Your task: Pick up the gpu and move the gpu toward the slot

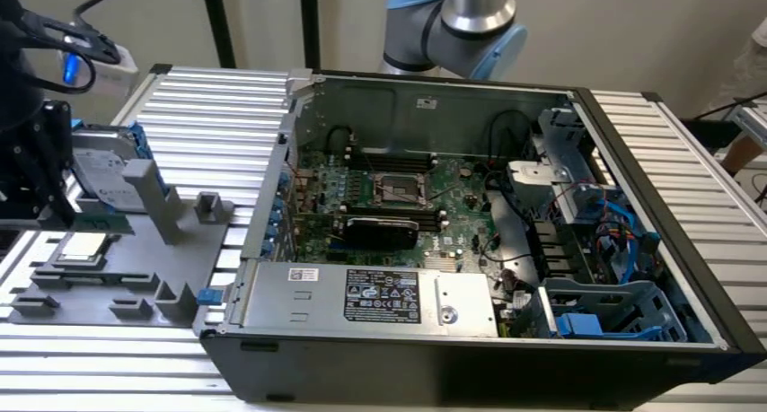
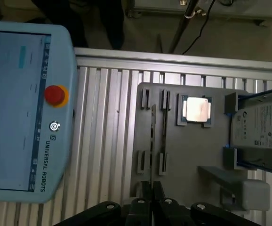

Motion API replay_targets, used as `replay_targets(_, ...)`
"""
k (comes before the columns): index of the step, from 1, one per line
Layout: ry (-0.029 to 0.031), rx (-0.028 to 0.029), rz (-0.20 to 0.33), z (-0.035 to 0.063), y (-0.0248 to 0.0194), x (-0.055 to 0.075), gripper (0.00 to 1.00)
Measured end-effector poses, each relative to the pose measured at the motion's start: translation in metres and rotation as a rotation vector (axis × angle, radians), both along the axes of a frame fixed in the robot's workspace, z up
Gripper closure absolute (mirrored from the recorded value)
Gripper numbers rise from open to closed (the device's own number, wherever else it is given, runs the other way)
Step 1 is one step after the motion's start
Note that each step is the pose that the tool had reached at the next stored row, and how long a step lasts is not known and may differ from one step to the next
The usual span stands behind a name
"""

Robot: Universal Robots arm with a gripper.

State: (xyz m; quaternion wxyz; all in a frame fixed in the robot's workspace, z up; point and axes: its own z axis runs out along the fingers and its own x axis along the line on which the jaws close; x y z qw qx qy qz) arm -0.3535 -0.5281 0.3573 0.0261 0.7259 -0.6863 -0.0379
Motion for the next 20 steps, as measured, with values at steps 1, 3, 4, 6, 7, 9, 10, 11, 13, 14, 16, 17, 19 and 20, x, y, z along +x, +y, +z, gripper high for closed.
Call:
replay_targets(1,0.0,0.0,0.0,0.0034,0.0001,0.003,0.86)
replay_targets(3,0.0,0.0,0.0,0.0101,0.0003,0.009,0.86)
replay_targets(4,0.0001,0.0,0.0,0.0134,0.0004,0.012,0.86)
replay_targets(6,0.0,0.0,0.0,0.0198,0.0006,0.019,0.86)
replay_targets(7,0.0,-0.0001,0.0,0.0229,0.0008,0.022,0.86)
replay_targets(9,-0.0001,0.0001,0.0,0.0289,0.0011,0.028,0.86)
replay_targets(10,-0.0001,0.0001,0.0,0.0318,0.0013,0.031,0.86)
replay_targets(11,0.0,0.0,0.0,0.0347,0.0015,0.034,0.86)
replay_targets(13,0.0,0.0,0.0,0.0404,0.0022,0.041,0.86)
replay_targets(14,0.0,0.0,0.0,0.0434,0.0029,0.044,0.86)
replay_targets(16,0.0,0.0,0.0,0.049,0.0044,0.049,0.86)
replay_targets(17,0.0,0.0,0.0,0.0514,0.0054,0.052,0.86)
replay_targets(19,0.0,0.0,0.0,0.0557,0.0075,0.058,0.86)
replay_targets(20,0.0,0.0,0.0,0.0576,0.0086,0.061,0.86)
